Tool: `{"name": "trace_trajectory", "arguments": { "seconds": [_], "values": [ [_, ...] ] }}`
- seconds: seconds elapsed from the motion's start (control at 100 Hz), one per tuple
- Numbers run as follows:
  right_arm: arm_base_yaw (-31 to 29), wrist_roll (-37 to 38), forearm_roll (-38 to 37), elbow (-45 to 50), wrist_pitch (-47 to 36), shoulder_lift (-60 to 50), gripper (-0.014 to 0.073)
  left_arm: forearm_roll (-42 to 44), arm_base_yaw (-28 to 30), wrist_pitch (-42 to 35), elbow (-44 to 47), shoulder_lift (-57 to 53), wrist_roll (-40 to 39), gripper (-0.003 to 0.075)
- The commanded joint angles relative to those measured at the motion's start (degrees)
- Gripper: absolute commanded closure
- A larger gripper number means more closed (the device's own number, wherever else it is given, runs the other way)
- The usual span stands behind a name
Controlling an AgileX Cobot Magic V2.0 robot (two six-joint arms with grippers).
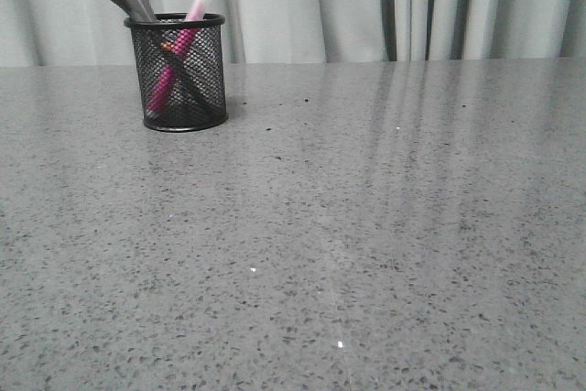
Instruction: Put pen and scissors into bin
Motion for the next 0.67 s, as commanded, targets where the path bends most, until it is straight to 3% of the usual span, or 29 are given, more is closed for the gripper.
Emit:
{"name": "trace_trajectory", "arguments": {
  "seconds": [0.0, 0.17, 0.66],
  "values": [
    [-0.44, 0.24, -0.67, 0.82, -5.44, -1.09, 0.0662, -0.45, -0.03, -4.35, 2.57, -1.90, -0.44, 0.0739],
    [-0.44, 0.24, -0.67, 0.82, -11.83, -1.09, 0.0662, -0.45, -0.03, -4.35, 2.57, -1.90, -0.44, 0.0739],
    [-0.44, 0.24, -0.67, 0.82, -11.77, -1.09, 0.0662, -0.45, -0.03, -4.35, 2.57, -1.90, -0.44, 0.0739]
  ]
}}
